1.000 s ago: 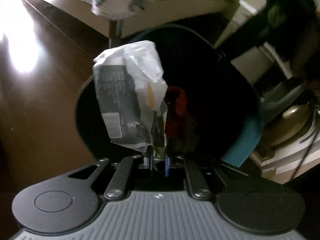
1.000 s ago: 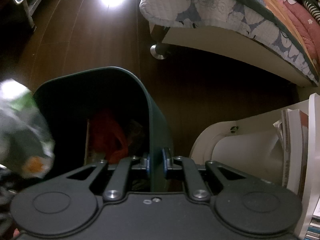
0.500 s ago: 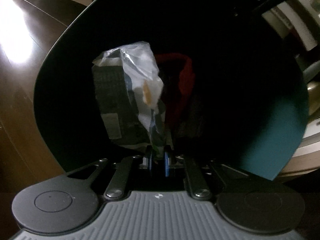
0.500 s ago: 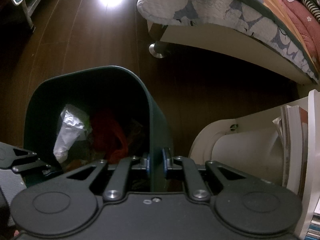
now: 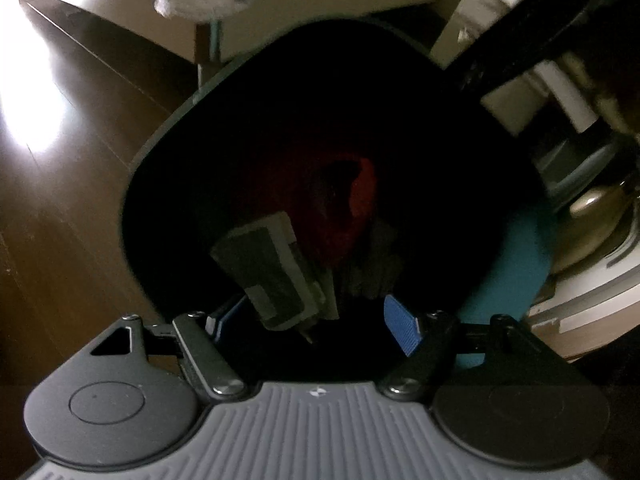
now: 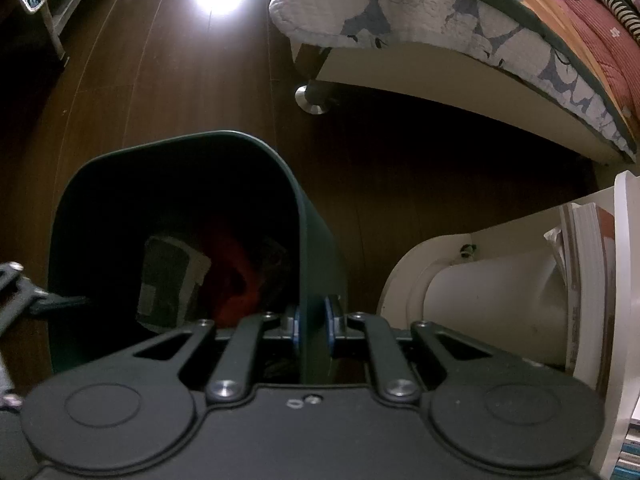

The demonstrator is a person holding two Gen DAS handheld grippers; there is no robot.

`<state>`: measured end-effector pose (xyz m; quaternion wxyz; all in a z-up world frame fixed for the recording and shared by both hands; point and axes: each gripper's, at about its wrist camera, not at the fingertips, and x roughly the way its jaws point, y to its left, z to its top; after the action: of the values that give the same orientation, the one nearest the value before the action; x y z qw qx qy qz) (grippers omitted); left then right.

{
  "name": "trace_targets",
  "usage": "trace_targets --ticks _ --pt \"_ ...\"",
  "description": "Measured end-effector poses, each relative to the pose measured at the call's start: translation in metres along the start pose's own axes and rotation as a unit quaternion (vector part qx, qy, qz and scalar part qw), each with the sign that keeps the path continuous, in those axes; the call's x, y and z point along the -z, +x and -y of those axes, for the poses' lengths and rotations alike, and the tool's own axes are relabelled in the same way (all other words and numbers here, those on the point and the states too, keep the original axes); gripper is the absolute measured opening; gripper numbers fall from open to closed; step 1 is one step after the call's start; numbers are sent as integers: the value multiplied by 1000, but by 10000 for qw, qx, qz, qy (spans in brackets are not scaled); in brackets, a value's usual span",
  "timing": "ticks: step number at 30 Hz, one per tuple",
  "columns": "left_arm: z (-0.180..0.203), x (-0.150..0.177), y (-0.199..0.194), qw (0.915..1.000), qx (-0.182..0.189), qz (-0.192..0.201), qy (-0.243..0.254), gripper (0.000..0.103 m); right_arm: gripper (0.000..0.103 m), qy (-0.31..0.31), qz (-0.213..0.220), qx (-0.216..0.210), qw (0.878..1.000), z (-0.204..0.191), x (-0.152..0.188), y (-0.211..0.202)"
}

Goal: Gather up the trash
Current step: 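Move the left tool back down to the orange chip bag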

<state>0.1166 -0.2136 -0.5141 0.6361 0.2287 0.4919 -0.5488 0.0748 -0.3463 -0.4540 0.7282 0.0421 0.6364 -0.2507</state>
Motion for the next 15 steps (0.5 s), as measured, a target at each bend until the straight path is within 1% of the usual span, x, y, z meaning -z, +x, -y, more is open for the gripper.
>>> trace_targets --ticks 4,5,9,12,13,15 --pt "-14 10 -35 9993 -69 373 -72 76 11 13 -1 -4 10000 1 0 1" --pt "-19 3 -41 9988 -121 464 -88 76 11 13 -2 -2 10000 0 0 0" --pt "-41 17 -72 9950 -537 782 -301 78 11 19 14 -15 10000 0 0 0" --pt "-70 35 -89 9880 -1021 929 -690 80 11 21 25 -34 10000 1 1 0" --pt "-80 41 -89 9859 -1111 907 -861 81 11 22 24 -40 10000 1 1 -1" --pt "-109 59 -91 9796 -1215 842 -1358 81 11 28 14 -32 10000 2 1 -1"
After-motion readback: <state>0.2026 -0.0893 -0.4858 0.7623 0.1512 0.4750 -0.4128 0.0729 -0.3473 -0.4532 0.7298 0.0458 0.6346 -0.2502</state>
